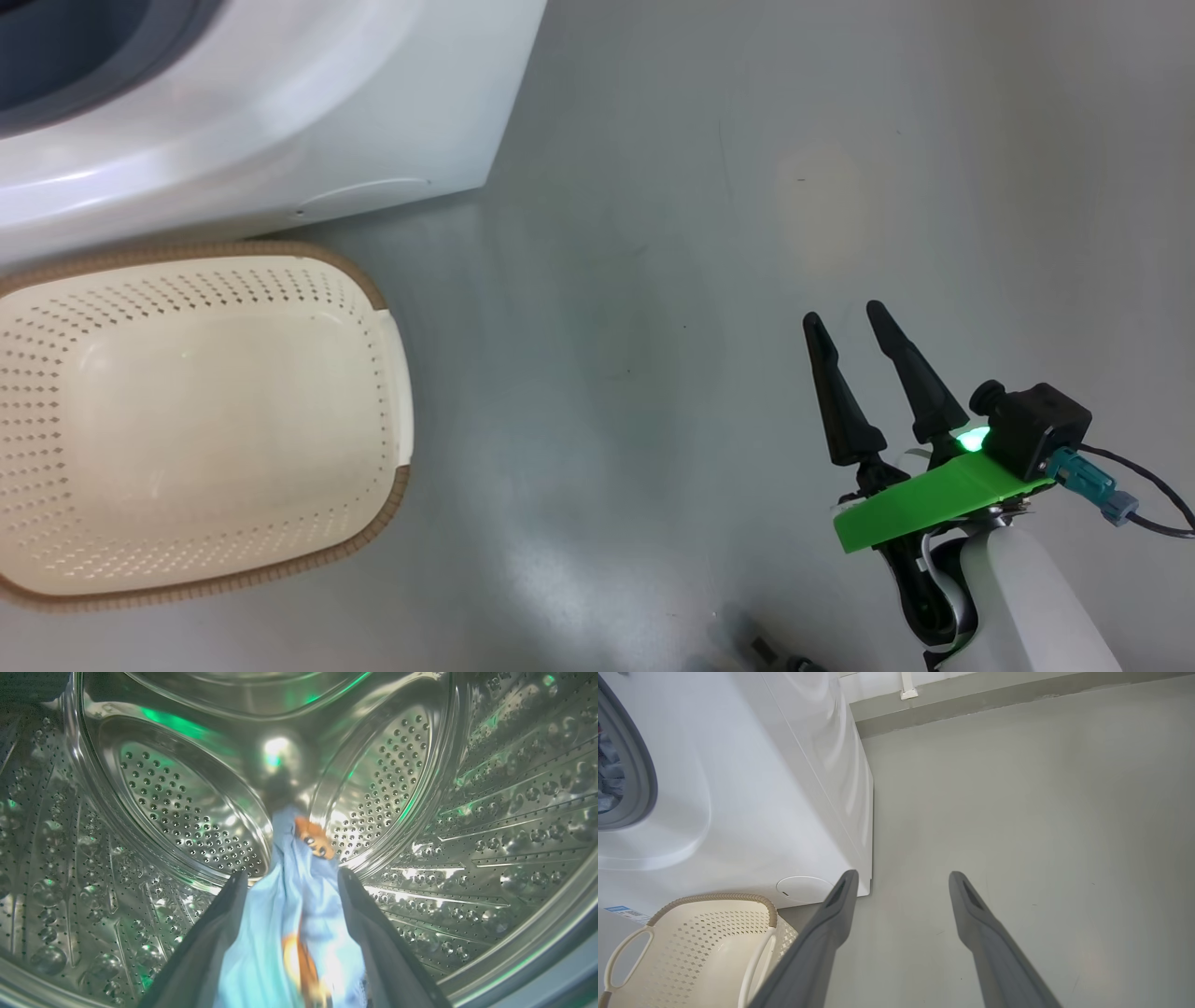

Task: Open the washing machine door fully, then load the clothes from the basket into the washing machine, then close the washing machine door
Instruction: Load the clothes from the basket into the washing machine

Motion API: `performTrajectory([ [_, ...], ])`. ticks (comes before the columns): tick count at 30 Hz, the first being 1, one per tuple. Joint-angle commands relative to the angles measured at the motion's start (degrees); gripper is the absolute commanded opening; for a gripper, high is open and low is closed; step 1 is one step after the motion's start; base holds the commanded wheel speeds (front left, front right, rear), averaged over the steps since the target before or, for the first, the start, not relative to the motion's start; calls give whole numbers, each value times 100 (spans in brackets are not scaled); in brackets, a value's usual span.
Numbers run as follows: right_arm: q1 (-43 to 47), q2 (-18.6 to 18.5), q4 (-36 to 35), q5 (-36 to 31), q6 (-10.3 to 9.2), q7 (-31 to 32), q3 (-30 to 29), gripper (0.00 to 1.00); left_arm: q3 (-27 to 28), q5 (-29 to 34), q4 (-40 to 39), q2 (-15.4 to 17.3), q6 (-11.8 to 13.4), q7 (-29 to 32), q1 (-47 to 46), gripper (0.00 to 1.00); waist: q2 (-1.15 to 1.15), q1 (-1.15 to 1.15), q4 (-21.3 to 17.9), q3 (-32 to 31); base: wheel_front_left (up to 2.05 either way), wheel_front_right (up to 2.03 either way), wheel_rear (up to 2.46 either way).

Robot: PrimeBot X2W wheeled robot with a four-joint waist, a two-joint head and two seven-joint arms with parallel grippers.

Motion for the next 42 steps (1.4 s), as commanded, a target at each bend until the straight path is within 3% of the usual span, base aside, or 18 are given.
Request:
performTrajectory([
  [1, 27, 6, -112, 45, 9, -27, 101, 100, 84, 52, -102, 243, -9, -29, 90, 100, 0, 0, 20, -10, 0, 0, 0],
  [19, 5, -27, -88, -3, 9, -27, 36, 100, 226, -44, -338, -31, -9, -29, 718, 100, 0, 0, 231, -215, 0, 0, 0],
  [32, 199, -283, 21, 1, 9, -27, -73, 100, 824, 164, -1139, -728, -9, -29, 2383, 100, 0, 0, 645, -952, 0, 0, 0],
  [42, 550, -544, 163, 81, 9, -27, -96, 100, 1067, 454, -1636, -1034, -9, -29, 3643, 100, 0, 0, 960, -1684, 0, 0, 0],
])
